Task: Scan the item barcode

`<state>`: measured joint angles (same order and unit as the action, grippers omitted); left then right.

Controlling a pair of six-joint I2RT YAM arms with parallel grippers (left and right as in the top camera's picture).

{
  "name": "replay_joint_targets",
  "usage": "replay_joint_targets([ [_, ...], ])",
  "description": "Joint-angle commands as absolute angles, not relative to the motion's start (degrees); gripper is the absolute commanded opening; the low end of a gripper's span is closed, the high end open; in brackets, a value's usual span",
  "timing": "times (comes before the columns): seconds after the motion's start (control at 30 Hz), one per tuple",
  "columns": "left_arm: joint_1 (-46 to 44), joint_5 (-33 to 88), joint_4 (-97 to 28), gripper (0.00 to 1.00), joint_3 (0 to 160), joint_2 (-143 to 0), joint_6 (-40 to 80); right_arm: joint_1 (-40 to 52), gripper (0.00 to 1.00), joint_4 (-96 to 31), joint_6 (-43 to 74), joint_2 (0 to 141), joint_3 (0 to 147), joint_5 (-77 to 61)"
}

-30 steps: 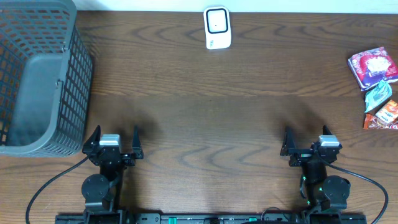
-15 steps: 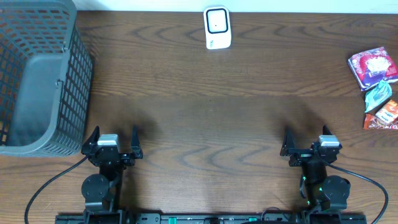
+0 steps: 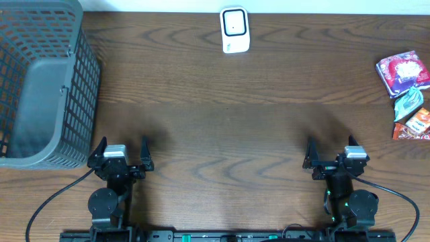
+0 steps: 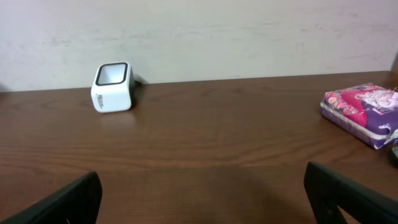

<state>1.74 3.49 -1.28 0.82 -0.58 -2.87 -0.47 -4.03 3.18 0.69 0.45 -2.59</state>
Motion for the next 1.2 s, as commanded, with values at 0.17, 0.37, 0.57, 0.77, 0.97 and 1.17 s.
replay_joint_targets([
  [0.17, 1.98, 1.56, -3.88, 0.98, 0.21, -0.08, -1.23, -0.34, 0.99, -4.25, 3.36, 0.32, 0.30, -2.22],
  [0.37, 1.98, 3.09, -3.88, 0.98, 0.21, -0.08, -3.57, -0.34, 0.99, -4.25, 3.33, 0.32, 0.32, -2.22],
  [0.57, 1.98, 3.22, -3.86, 0.98, 0.21, -0.08, -4.03, -0.34, 0.99, -4.25, 3.33, 0.32, 0.30, -2.22],
  [0.77, 1.98, 3.25, -3.86, 0.98, 0.21, -0.08, -4.01, -0.34, 0.99, -4.25, 3.33, 0.32, 0.30, -2.22],
  [0.97, 1.98, 3.22, -3.88, 0.98, 0.21, -0.08, -4.01, -0.34, 0.99, -4.25, 3.33, 0.32, 0.30, -2.22],
  [1.17, 1.98, 3.20, -3.99, 0.98, 0.23, -0.08, -3.95, -0.34, 0.99, -4.25, 3.33, 0.32, 0.30, -2.22],
])
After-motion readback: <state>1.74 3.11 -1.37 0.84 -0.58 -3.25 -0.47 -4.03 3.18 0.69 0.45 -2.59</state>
